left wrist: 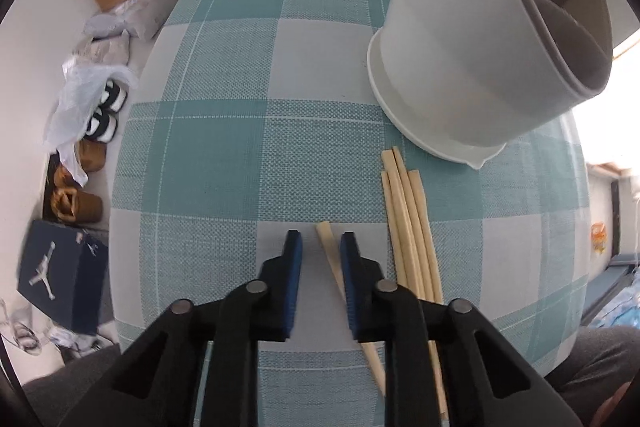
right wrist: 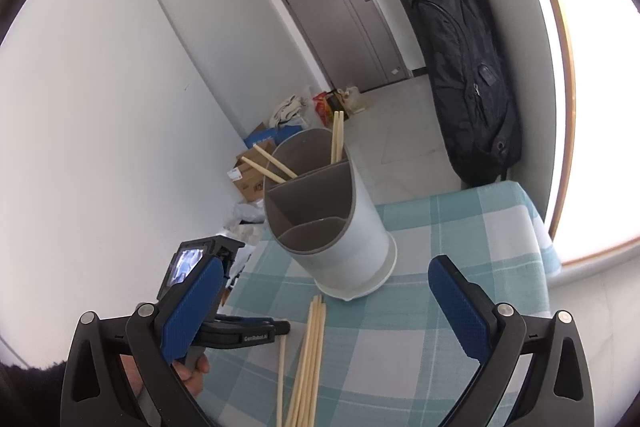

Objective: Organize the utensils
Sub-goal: 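Grasp a chopstick with the left tool while the right tool approaches the pile, then grasp a chopstick with the right tool while the left tool holds its chopstick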

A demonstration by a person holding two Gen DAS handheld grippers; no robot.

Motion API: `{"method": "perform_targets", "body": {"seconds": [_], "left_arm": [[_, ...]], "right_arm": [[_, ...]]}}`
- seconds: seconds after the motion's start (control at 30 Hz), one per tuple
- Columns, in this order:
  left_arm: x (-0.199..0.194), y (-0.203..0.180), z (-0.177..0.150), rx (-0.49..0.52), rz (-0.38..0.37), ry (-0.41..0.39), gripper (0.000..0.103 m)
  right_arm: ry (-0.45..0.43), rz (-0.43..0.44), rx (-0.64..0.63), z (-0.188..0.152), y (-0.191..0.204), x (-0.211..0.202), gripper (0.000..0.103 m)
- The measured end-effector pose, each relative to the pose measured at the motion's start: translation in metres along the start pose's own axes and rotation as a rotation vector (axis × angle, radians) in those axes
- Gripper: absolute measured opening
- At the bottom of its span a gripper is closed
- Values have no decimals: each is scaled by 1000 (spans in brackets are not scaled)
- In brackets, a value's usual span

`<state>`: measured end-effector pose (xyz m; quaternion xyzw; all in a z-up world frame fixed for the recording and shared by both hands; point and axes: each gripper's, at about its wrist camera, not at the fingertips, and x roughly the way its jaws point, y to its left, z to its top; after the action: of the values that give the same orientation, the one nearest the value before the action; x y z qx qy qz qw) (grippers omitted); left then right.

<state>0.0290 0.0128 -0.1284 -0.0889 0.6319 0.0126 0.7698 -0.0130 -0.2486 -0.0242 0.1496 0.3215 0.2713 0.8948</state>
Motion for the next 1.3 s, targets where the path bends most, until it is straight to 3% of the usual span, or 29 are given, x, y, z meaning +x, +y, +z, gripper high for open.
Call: {"method": "perform_targets", "body": {"seconds": [0.1, 0.2, 0.33, 0.57, 0.8, 0.83, 0.93, 1.03, 1.23, 1.3], "left_arm": [[1, 6, 3, -51, -32, 5, 4], [0, 0, 5, -20, -8, -21, 4], [-4, 5, 4, -29, -50, -52, 2], [-39, 12, -1, -9, -106, -214, 2], [-70, 22, -8, -32, -204, -376, 2], [-74, 23, -10, -34, -214, -396, 2], [-79, 31, -11, -28, -244, -436, 2], [-82, 41, -12, -31, -283, -457, 2], [-83, 65, -11, -86, -352, -462, 2], [-83, 73, -9, -111, -378, -457, 2]], "right_arm": [[1, -17, -6, -1, 0, -1, 103], [9, -20, -15, -2, 0, 0, 103], [26, -30, -20, -5, 0, 4, 103], [72, -46, -24, -11, 3, 18, 103], [196, -21, -44, -27, 12, 45, 101], [212, -22, -50, -29, 14, 48, 97], [286, -34, -70, -38, 19, 64, 72], [359, -36, -87, -45, 25, 81, 58], [488, -43, -115, -50, 40, 124, 51], [523, -54, -116, -51, 44, 141, 40]]}}
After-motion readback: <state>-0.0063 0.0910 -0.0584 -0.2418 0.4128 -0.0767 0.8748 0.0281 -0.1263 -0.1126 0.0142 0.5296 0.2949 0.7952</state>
